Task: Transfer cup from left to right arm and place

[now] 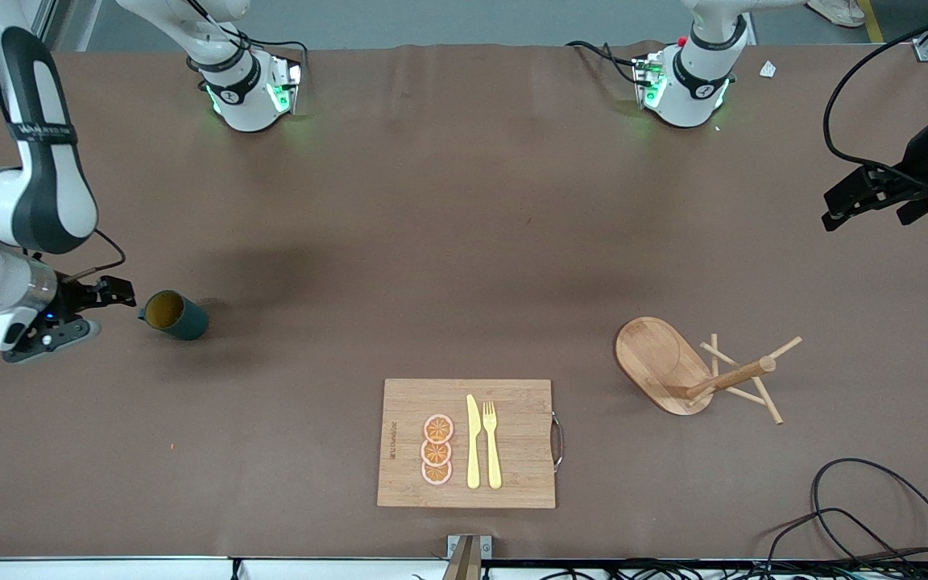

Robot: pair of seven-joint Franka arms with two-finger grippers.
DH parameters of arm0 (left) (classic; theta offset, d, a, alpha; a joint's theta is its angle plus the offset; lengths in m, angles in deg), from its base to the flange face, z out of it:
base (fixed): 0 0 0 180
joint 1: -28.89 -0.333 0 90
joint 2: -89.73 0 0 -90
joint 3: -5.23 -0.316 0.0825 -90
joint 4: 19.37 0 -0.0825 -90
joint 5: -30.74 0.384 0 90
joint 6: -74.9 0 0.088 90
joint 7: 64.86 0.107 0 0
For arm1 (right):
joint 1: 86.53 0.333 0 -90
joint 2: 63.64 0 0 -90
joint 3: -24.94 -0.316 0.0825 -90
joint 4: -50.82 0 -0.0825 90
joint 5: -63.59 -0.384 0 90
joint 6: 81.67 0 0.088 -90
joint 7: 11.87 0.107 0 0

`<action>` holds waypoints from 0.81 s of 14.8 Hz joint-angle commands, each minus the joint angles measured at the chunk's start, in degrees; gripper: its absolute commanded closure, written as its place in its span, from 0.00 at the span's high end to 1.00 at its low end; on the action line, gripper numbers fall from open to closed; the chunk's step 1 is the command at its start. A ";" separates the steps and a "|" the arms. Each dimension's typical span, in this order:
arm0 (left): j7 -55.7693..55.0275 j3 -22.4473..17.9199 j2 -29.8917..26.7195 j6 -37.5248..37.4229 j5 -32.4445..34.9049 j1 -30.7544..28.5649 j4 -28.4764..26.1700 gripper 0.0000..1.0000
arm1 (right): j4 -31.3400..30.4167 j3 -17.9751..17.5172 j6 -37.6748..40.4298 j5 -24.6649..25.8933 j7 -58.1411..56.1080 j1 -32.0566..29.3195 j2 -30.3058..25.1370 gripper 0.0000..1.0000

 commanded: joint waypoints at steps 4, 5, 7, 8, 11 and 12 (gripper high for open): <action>0.93 0.02 -0.60 -0.74 -0.33 -0.65 -0.08 1.00 | 1.52 -0.43 9.69 0.37 14.01 1.04 -7.74 1.00; 1.71 0.02 -0.60 -0.92 -0.25 -1.43 0.01 1.00 | 3.18 -0.52 12.93 0.37 15.41 1.04 -8.36 1.00; 3.30 0.02 -0.60 -0.92 -0.42 -1.97 0.45 1.00 | 7.93 -0.52 20.40 0.37 19.01 2.26 -8.45 1.00; 3.30 0.02 -0.60 -1.00 -0.42 -2.32 0.45 1.00 | 10.04 -0.60 23.04 0.29 20.24 3.40 -8.45 1.00; 3.56 0.11 -0.77 -2.84 -0.25 -2.41 0.10 1.00 | 16.19 -0.25 29.03 0.55 24.38 7.89 -8.02 1.00; 3.57 0.11 -0.78 -3.29 -0.25 -2.41 0.10 1.00 | 17.25 -0.25 29.22 0.81 24.39 8.07 -7.93 1.00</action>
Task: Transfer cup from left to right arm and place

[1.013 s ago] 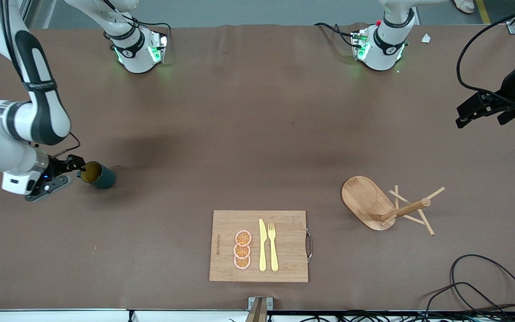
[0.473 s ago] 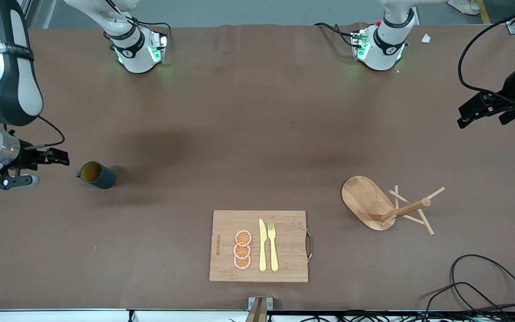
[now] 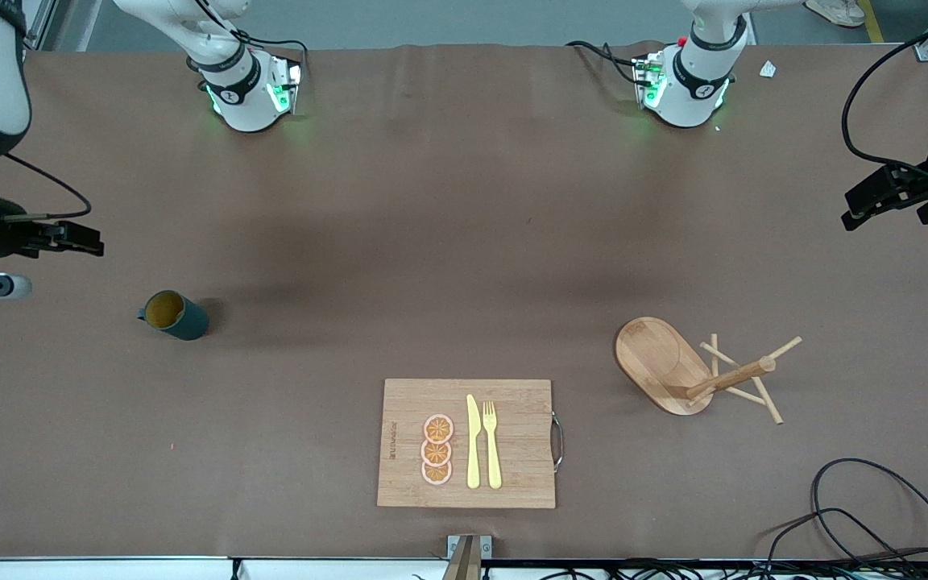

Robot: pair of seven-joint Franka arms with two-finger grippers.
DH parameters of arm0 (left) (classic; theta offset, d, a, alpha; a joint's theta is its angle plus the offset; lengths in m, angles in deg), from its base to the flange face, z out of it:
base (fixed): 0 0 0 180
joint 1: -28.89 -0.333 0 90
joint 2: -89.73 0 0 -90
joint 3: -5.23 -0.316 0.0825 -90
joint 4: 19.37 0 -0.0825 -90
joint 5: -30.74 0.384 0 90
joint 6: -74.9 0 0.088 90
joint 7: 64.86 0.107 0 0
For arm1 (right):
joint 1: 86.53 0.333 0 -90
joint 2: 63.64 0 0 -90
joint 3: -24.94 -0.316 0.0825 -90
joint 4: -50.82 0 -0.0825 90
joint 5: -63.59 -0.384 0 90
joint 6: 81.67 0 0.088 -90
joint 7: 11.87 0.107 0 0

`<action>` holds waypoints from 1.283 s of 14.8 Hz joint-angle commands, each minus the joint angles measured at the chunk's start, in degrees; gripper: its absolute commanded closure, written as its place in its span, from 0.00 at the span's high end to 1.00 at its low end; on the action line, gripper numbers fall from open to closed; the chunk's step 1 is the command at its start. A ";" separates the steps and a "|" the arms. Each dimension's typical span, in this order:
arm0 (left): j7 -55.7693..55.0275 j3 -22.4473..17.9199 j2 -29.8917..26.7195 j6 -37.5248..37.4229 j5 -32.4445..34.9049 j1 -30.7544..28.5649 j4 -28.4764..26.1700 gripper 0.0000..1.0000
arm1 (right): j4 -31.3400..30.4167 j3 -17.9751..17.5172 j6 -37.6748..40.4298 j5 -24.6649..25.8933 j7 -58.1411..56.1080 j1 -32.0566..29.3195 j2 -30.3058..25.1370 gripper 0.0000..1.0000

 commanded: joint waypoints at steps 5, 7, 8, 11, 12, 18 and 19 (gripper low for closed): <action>1.79 1.00 -2.48 -1.24 -0.16 -0.20 -3.09 1.00 | 7.67 0.23 3.33 1.14 1.41 1.01 2.33 1.00; 1.88 1.09 -4.67 0.16 -0.16 -0.02 -6.07 1.00 | 7.16 0.32 3.94 0.36 1.67 0.49 2.24 1.00; 1.88 1.09 -5.82 1.39 -0.16 0.06 -7.65 1.00 | 6.80 0.32 5.77 0.27 1.33 0.05 2.15 1.00; 2.58 1.00 -4.61 1.32 -0.16 0.06 -5.66 1.00 | 6.45 0.23 5.88 -0.17 1.32 -0.04 1.63 1.00; 2.49 1.00 -4.08 1.14 -0.07 0.06 -4.52 1.00 | 6.45 0.40 5.97 -0.78 1.32 -0.21 1.19 1.00; 2.58 0.91 -3.02 0.35 -0.07 -0.02 -3.01 1.00 | 5.92 0.32 6.58 -2.02 0.97 -1.71 -3.81 1.00; 2.58 0.91 -3.02 0.35 -0.07 -0.11 -3.01 1.00 | 5.05 0.40 6.50 -2.02 0.88 -1.80 -5.39 1.00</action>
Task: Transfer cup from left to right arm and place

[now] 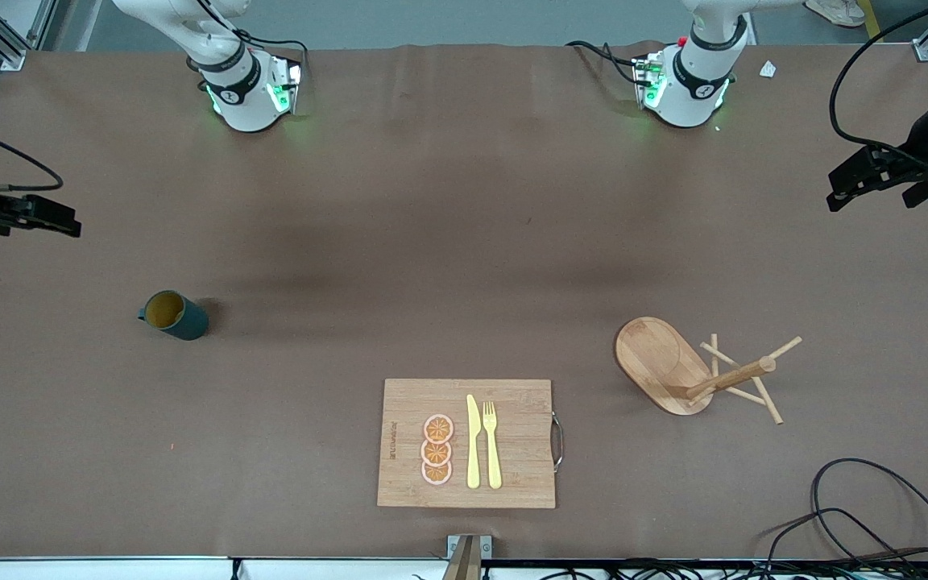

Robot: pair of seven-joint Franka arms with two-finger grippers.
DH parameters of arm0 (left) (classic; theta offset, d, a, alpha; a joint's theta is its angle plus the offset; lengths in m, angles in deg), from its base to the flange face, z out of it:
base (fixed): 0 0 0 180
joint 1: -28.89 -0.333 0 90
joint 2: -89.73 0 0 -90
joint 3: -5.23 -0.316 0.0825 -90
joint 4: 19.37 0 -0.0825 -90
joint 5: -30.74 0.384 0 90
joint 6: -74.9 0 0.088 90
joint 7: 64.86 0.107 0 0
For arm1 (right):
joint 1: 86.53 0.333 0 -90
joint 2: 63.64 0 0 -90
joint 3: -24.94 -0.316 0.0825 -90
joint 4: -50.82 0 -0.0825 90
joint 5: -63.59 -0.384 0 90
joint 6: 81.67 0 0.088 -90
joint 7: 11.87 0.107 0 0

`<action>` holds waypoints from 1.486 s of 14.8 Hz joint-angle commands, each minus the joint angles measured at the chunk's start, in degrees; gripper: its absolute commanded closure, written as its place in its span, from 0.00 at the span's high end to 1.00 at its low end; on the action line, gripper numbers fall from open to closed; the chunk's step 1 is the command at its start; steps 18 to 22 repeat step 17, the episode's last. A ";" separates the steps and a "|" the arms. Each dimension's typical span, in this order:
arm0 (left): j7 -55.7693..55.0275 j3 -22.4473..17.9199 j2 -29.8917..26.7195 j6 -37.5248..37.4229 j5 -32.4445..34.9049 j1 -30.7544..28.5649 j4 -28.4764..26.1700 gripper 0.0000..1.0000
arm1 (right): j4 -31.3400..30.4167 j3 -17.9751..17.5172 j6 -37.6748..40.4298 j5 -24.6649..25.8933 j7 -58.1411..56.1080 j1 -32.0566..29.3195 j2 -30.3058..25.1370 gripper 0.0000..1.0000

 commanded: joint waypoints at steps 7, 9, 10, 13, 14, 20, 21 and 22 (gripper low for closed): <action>1.47 0.13 0.54 -0.33 -0.16 -0.51 1.27 1.00 | -5.21 0.52 2.75 -4.29 -0.27 -2.40 -11.40 1.00; 1.47 0.13 0.46 -0.33 -0.16 -0.42 1.27 1.00 | -5.12 0.79 2.76 -4.48 -0.79 -1.87 -11.58 1.00; 1.47 0.13 0.46 -0.41 -0.16 -0.42 1.18 1.00 | -5.12 0.79 2.58 -4.48 -0.88 -1.87 -11.58 1.00; 1.47 0.13 0.46 -0.42 -0.07 -0.51 1.27 1.00 | -4.95 0.62 2.49 -3.34 -1.06 -0.65 -11.75 1.00; 1.47 0.13 0.46 -0.42 -0.07 -0.51 1.27 1.00 | -4.95 0.62 2.40 -2.90 -1.23 -0.47 -12.02 1.00; 1.47 0.13 0.46 -0.42 -0.07 -0.51 1.27 1.00 | -4.86 0.62 1.70 -2.37 -1.32 -0.03 -12.02 1.00; 1.47 0.13 0.46 -0.42 -0.07 -0.51 1.27 1.00 | -4.86 0.62 1.70 -2.37 -1.32 -0.03 -12.02 1.00; 1.47 0.13 0.46 -0.42 -0.07 -0.51 1.27 1.00 | -4.86 0.62 1.70 -2.37 -1.32 -0.03 -12.02 1.00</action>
